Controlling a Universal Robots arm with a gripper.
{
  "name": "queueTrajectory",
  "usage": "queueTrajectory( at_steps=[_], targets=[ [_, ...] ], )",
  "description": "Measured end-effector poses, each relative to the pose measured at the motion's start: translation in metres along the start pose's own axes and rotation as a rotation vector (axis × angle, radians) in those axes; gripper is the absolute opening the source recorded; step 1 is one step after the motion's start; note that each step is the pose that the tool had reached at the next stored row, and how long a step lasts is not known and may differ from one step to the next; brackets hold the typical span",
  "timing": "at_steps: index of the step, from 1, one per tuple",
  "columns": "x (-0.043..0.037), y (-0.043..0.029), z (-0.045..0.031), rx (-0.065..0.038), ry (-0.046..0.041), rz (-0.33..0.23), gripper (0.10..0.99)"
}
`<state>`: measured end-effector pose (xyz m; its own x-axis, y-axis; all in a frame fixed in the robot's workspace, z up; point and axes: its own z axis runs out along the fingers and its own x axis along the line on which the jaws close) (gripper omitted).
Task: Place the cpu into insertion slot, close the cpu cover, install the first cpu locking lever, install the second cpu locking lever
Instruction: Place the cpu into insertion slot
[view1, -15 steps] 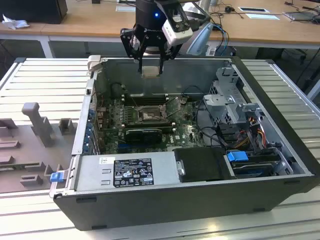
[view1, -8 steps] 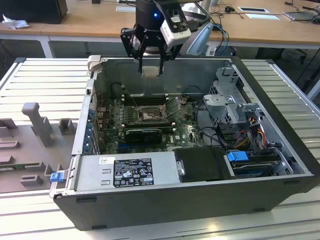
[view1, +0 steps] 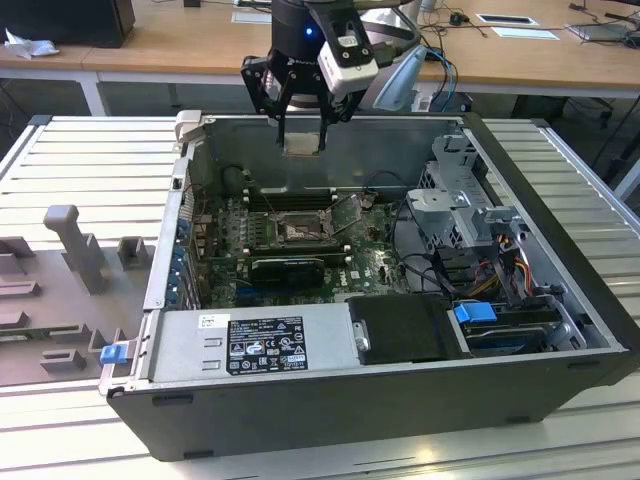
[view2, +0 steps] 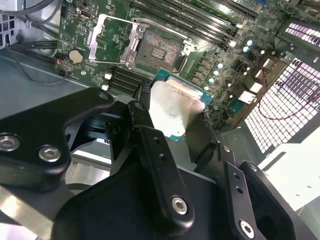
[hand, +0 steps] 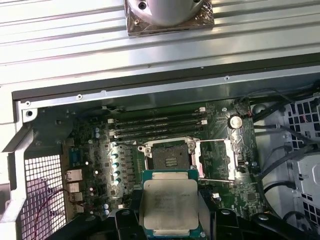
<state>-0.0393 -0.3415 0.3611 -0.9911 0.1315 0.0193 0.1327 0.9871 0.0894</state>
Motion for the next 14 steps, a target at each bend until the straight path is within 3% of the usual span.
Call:
queueTrajectory(
  at_steps=[5,9,14],
  targets=[
    [0.0000,-0.0002,0.0017,0.000,-0.0010,0.012,0.525],
    [-0.0001,-0.0002,0.0021,-0.001,-0.0067,0.075,0.525],
    [0.0000,-0.0002,0.0022,-0.002,-0.0094,0.106,0.525]
  ],
)
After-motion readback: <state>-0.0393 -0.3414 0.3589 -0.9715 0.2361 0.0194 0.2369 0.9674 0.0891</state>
